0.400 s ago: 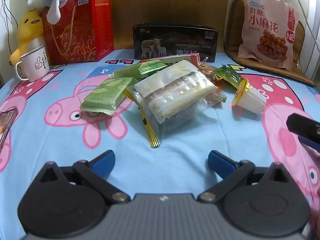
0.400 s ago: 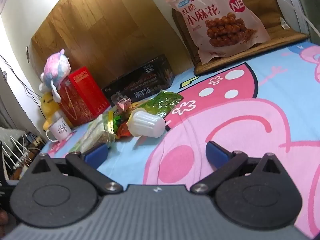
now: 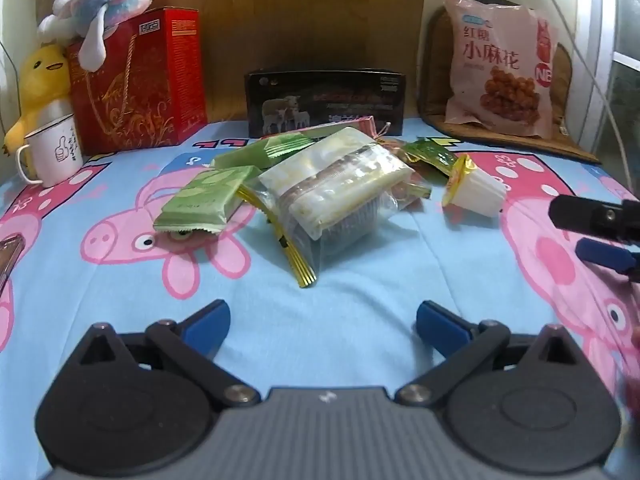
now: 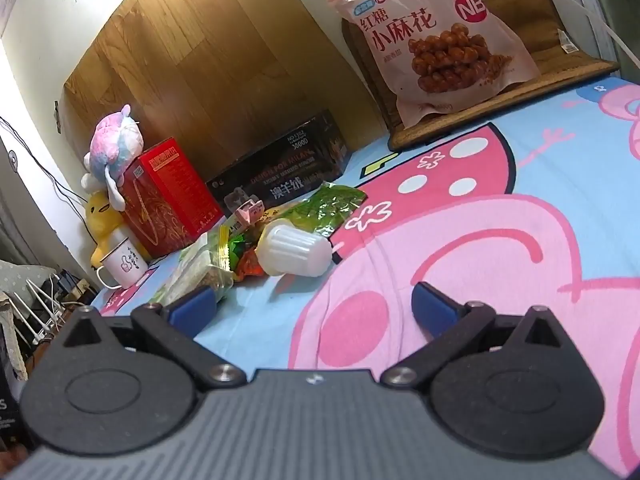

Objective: Organize snacks
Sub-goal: 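Reach the left gripper to the white-wrapped cake pack and grasp it, then carry the cake pack into the black tin box and release it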

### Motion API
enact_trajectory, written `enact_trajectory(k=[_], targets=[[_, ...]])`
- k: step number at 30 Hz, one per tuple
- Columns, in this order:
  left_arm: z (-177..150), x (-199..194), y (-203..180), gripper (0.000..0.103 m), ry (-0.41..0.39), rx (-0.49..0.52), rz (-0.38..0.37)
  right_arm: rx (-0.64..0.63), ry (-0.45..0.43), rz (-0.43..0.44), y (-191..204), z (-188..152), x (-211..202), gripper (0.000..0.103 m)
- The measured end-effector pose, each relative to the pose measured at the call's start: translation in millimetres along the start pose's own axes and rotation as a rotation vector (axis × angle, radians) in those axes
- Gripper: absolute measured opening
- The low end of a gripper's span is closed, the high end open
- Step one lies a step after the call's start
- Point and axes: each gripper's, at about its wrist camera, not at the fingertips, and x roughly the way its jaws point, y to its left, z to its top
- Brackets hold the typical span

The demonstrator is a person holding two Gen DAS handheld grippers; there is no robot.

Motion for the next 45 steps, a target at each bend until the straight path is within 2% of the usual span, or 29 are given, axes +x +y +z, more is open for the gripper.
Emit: enact_trajectory(k=[6, 10, 12, 14, 17, 21, 23, 25, 28, 30, 31, 32, 34, 38, 42, 45], targets=[[0.5, -2.0, 4.0, 0.103, -0.014, 0.001, -0.049, -0.037, 0.011, -0.026, 11.9, -7.3, 11.9, 0.103], [0.3, -13.7, 20.4, 0.102, -0.106, -0.041, -0.089, -0.091, 0.035, -0.032, 20.6, -7.6, 15.1, 0.103], [7.2, -16.3, 33.9, 0.096, -0.130, -0.089, -0.102, -0.133, 0.048, 0.021, 25.9, -8.2, 16.3, 0.091], [17.7, -12.1, 48.6, 0.086, -0.115, -0.143, -0.140, -0.199, 0.077, 0.074, 37.5, -7.4, 24.3, 0.071], [29.0, 1.7, 66.8, 0.069, -0.058, -0.236, -0.244, -0.281, 0.115, 0.134, 58.3, -0.3, 41.3, 0.058], [38.2, 23.5, 80.3, 0.065, 0.014, -0.341, -0.391, -0.454, 0.132, 0.149, 84.8, 10.0, 70.6, 0.059], [42.7, 32.3, 83.3, 0.065, 0.033, -0.370, -0.425, -0.546, 0.173, 0.162, 93.0, 9.9, 83.8, 0.059], [47.8, 40.1, 85.0, 0.067, 0.047, -0.381, -0.446, -0.655, 0.211, 0.174, 102.1, 9.4, 96.5, 0.060], [53.2, 54.2, 82.2, 0.071, 0.083, -0.396, -0.467, -0.779, 0.282, 0.187, 106.9, 3.7, 111.5, 0.068], [51.1, 55.6, 79.9, 0.065, 0.089, -0.397, -0.459, -0.808, 0.320, 0.204, 107.8, -1.1, 116.7, 0.066], [50.5, 51.9, 78.7, 0.058, 0.090, -0.389, -0.443, -0.827, 0.306, 0.202, 111.9, -3.4, 114.5, 0.063], [50.7, 48.1, 78.7, 0.057, 0.098, -0.389, -0.434, -0.847, 0.288, 0.199, 114.9, -5.8, 108.7, 0.056], [51.1, 36.3, 83.0, 0.057, 0.107, -0.405, -0.449, -0.833, 0.270, 0.221, 115.6, -2.6, 95.9, 0.052], [75.0, 12.5, 81.3, 0.057, 0.040, -0.366, -0.458, -0.764, 0.189, 0.260, 121.2, 21.2, 79.8, 0.051], [126.7, 13.7, 78.5, 0.058, -0.029, -0.328, -0.449, -0.652, 0.101, 0.284, 124.8, 71.0, 90.3, 0.052], [181.8, 33.7, 78.7, 0.058, -0.064, -0.319, -0.439, -0.560, 0.066, 0.271, 124.4, 109.4, 113.7, 0.052]])
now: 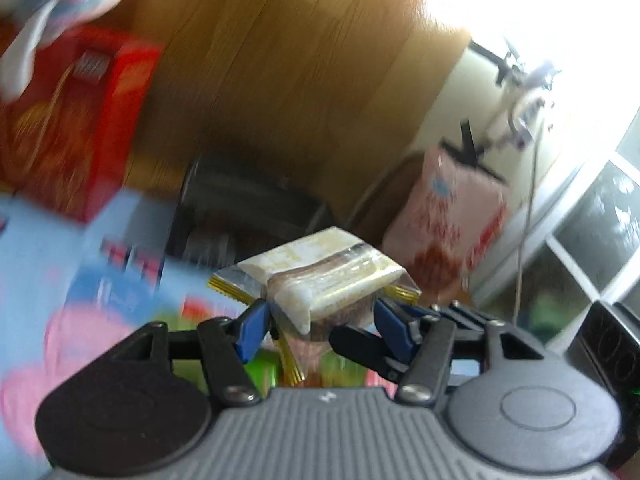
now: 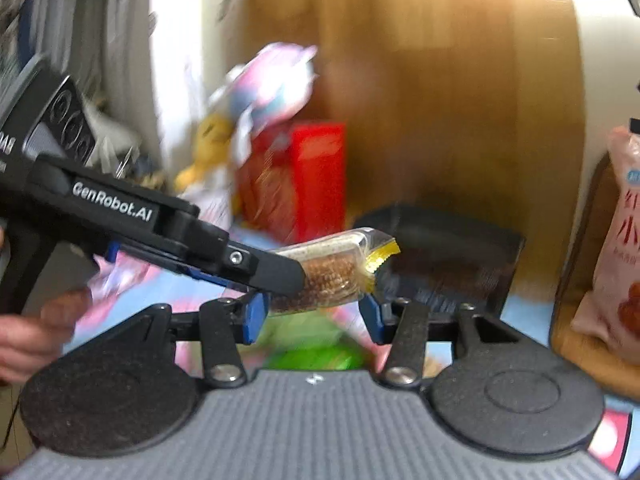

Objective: Organize snacks
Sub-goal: 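Carry the cake pack into the black tin box and release it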

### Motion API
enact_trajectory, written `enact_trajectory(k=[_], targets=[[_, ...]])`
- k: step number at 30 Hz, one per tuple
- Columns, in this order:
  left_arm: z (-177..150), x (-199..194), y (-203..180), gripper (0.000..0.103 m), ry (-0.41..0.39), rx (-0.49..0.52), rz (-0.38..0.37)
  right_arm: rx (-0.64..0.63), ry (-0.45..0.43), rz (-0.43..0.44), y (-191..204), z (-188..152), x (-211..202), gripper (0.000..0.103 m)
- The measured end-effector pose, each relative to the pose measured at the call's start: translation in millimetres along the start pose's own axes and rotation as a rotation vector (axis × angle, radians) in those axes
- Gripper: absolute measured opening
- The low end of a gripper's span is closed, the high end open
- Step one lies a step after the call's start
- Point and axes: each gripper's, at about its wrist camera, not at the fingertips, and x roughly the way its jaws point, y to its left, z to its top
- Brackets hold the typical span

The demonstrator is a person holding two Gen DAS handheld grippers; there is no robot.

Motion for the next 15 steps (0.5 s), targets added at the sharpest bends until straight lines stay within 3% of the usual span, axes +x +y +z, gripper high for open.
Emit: enact_trajectory(k=[4, 7, 12, 15], targets=[[54.8, 47.8, -2.6, 0.059, 0.024, 0.007, 0.016, 0.090, -0.015, -0.048, -38.6, 34.0, 34.0, 0.052], [77.7, 88.3, 4.0, 0.059, 0.070, -0.015, 0.043, 0.172, 0.022, -0.070, -66.8, 41.4, 61.4, 0.052], [81.5, 147.9, 15.4, 0.059, 0.145, -0.007, 0.110, 0.215, 0.110, -0.111, -90.1, 29.6, 96.6, 0.053], [75.3, 164.5, 25.9, 0.060, 0.178, -0.014, 0.106, 0.198, 0.151, -0.141, -95.4, 24.7, 112.3, 0.061]])
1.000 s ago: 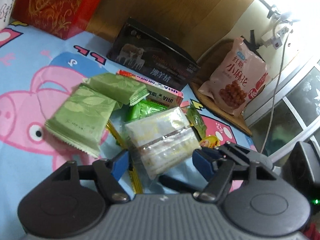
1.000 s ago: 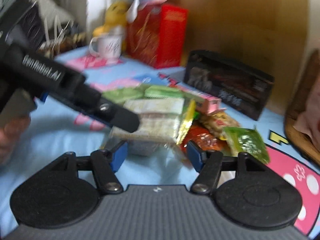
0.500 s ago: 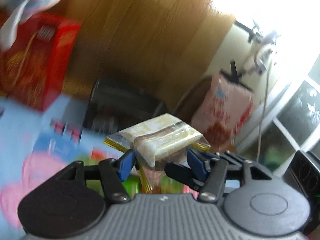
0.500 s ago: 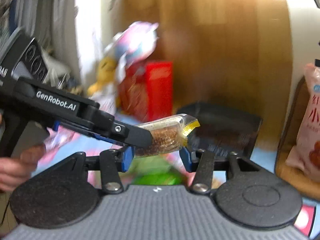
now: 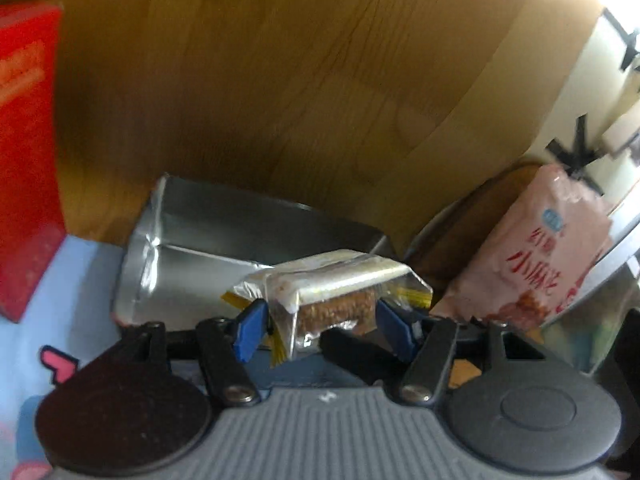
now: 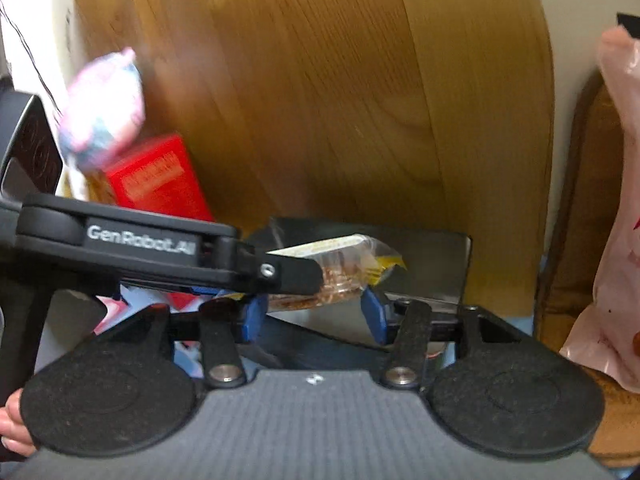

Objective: Organize snacks
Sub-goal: 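Carry the cake pack into the black tin box and release it, then move the left gripper back to the snacks toward the pink UHA candy box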

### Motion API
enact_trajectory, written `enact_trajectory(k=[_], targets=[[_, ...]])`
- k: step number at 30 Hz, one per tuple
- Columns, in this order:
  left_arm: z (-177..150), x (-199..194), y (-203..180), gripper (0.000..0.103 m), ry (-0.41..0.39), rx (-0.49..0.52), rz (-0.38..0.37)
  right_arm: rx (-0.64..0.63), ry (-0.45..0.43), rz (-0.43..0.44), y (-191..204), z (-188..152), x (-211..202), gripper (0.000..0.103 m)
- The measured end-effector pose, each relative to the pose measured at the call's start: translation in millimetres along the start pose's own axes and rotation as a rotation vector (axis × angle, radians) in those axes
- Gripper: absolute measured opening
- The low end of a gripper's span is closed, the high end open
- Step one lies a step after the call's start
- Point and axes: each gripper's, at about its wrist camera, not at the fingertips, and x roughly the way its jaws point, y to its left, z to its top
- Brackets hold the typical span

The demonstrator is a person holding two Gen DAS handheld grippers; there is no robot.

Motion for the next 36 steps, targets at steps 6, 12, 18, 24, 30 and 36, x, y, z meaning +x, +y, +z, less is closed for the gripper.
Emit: enact_trajectory(k=[6, 12, 18, 24, 30, 36], targets=[[-8.2, -12.7, -2.3, 0.067, -0.035, 0.006, -0.009, 0.002, 0.015, -0.012, -6.2, -1.0, -3.1, 0.072], [-52.2, -77.5, 15.3, 0.072, -0.129, -0.006, -0.026, 0.001, -0.022, 0.045, 6.4, -20.4, -50.2, 0.072], [-111.4, -120.6, 52.2, 0.075, -0.136, -0.115, 0.009, -0.100, 0.061, 0.100, 45.0, -70.5, -52.3, 0.072], [-157.4, -133.9, 74.4, 0.075, -0.110, -0.219, -0.006, -0.214, 0.106, 0.016, 69.7, -94.6, -37.7, 0.028], [-181.8, -152.5, 76.5, 0.080, -0.136, -0.227, -0.068, -0.209, 0.029, 0.093, 78.9, -107.4, -98.9, 0.024], [-193.9, -148.7, 55.6, 0.082, -0.104, -0.142, -0.126, -0.185, 0.048, 0.182, 56.1, -160.9, -158.6, 0.024]])
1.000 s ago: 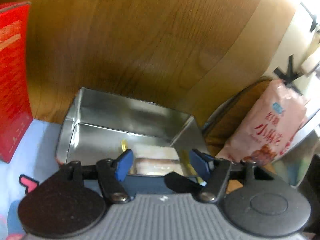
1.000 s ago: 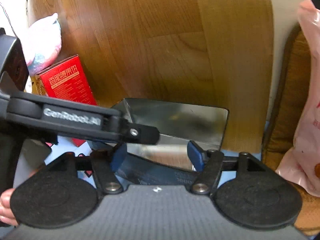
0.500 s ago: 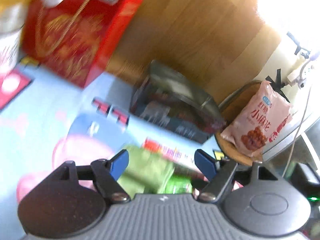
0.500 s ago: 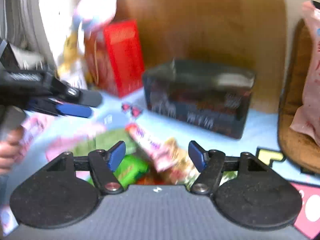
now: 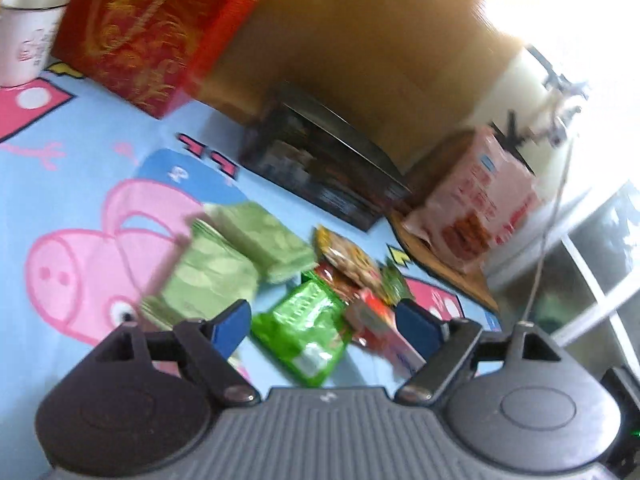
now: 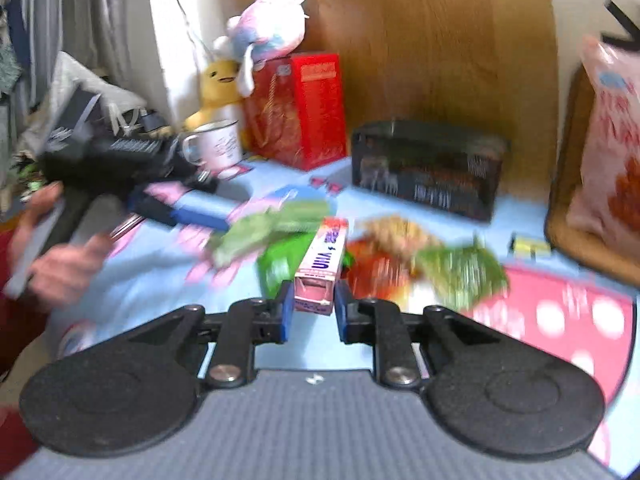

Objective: Organize snacks
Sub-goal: 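Move the left gripper back to the snacks toward the pink UHA candy box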

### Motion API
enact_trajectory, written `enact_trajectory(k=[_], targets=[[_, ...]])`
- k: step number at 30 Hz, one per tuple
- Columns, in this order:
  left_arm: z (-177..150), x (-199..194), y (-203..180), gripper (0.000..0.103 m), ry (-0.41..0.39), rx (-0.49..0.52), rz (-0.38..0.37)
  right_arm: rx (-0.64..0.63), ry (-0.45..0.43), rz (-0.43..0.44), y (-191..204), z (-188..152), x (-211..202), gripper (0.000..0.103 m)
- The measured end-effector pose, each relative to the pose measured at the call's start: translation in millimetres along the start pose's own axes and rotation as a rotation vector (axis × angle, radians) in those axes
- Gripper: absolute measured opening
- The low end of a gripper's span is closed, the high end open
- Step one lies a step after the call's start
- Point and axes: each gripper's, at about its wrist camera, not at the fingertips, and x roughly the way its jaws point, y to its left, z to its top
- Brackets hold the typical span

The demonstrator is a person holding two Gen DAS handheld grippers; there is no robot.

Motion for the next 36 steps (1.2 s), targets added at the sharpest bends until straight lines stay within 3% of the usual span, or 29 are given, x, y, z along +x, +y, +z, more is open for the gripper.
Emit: enact_trajectory(k=[2, 4, 7, 12, 17, 22, 24, 25, 26, 28, 31, 34, 36], targets=[[-1.5, 7.3, -9.1, 0.082, 0.023, 0.040, -0.022, 0.016, 0.006, -0.054, -6.5, -18.1, -12.7, 0.025], [-1.7, 16.3, -21.8, 0.082, 0.045, 0.082, -0.041, 0.055, 0.004, -0.187, -15.5, -31.2, -23.8, 0.026], [-3.5, 29.4, -43.2, 0.082, 0.067, 0.145, -0.059, 0.153, -0.045, -0.298, -29.7, -39.9, -38.7, 0.045], [-9.3, 47.2, -70.1, 0.082, 0.113, 0.229, -0.061, 0.183, -0.084, -0.282, -23.5, -41.4, -45.1, 0.047], [-24.0, 59.7, -83.3, 0.072, 0.168, 0.283, -0.061, 0.119, -0.065, -0.262, -3.8, -48.6, -36.2, 0.047], [-37.1, 81.7, -80.2, 0.063, 0.235, 0.290, -0.012, 0.124, -0.031, -0.318, -1.7, -43.9, -13.1, 0.046], [-41.9, 80.6, -77.7, 0.058, 0.238, 0.290, -0.007, 0.145, -0.037, -0.322, -1.6, -41.2, -12.2, 0.042], [-42.9, 79.8, -76.5, 0.036, 0.261, 0.274, -0.039, 0.138, -0.050, -0.331, -0.9, -39.0, -12.9, 0.026], [-43.9, 79.5, -72.9, 0.026, 0.318, 0.222, -0.120, 0.147, -0.047, -0.314, -0.5, -37.1, -12.8, 0.023], [-47.0, 72.9, -72.3, 0.026, 0.348, 0.179, -0.205, 0.184, -0.051, -0.228, 1.2, -32.3, -12.0, 0.021], [-45.8, 49.0, -84.0, 0.026, 0.270, 0.274, -0.168, 0.102, -0.062, -0.194, 16.8, -21.9, -5.1, 0.004], [-34.5, 26.6, -83.0, 0.032, 0.207, 0.298, -0.165, 0.071, -0.070, -0.212, 21.9, -9.6, 0.1, 0.004], [-23.5, 11.0, -76.2, 0.038, 0.133, 0.318, -0.112, 0.070, -0.060, -0.224, 18.0, -7.4, 2.2, 0.008]])
